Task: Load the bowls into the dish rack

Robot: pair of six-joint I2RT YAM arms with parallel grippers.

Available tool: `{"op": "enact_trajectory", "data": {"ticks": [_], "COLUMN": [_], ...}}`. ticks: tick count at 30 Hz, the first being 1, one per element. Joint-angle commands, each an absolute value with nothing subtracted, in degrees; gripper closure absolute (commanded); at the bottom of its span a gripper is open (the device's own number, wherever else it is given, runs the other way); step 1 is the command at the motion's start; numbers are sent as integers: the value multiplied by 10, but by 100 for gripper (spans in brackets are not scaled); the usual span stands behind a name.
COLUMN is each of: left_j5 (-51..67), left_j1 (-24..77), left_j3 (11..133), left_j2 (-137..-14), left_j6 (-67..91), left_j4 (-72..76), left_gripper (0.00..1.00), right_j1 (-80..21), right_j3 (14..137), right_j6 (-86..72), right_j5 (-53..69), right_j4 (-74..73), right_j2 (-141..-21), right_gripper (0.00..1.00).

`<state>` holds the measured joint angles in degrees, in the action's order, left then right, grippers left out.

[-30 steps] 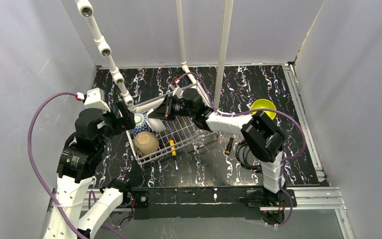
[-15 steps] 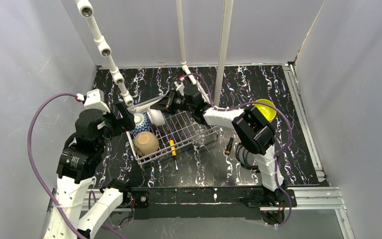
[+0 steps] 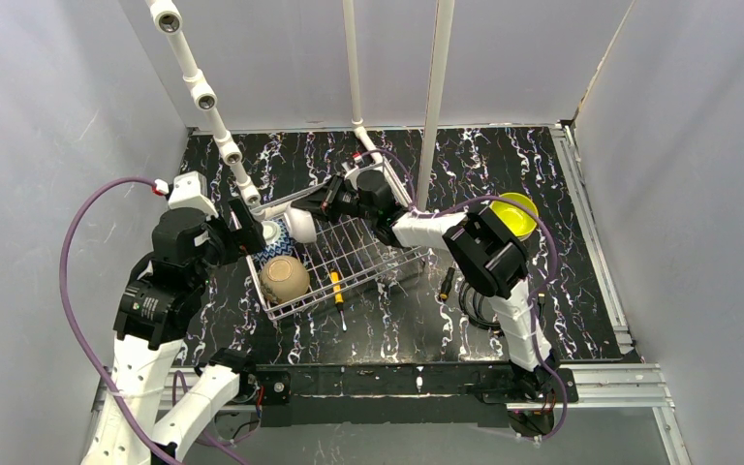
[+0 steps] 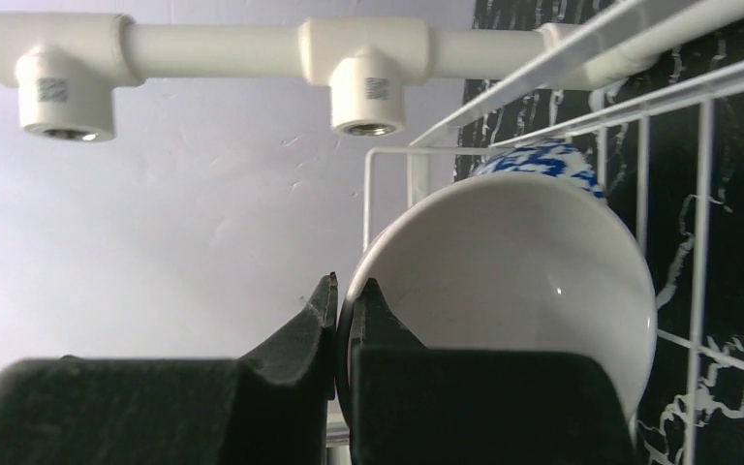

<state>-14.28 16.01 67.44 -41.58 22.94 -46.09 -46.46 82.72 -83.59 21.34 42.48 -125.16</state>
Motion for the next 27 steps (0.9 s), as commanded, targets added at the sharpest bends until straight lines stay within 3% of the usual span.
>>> {"op": "enact_trajectory", "data": {"ticks": [1, 8, 18, 27], "left_j5": [-157, -163, -162, -162], "left_j1": [159, 159, 159, 159], "left_j3": [681, 683, 691, 692], "left_j2": [-410, -407, -409, -410], "left_j6": [223, 219, 219, 218], "left_j4": [-471, -478, -480, -482], "left_gripper": [2, 2, 2, 2], "right_j1": [-463, -462, -455, -442], "right_j3": [850, 850, 835, 826], "right_j6": [-863, -868, -820, -776], "right_j5": [198, 190, 171, 164], "right_j4": [462, 458, 408, 370], "right_j2": [-1276, -1290, -1279, -1275], "right_gripper": [99, 98, 83, 77]}}
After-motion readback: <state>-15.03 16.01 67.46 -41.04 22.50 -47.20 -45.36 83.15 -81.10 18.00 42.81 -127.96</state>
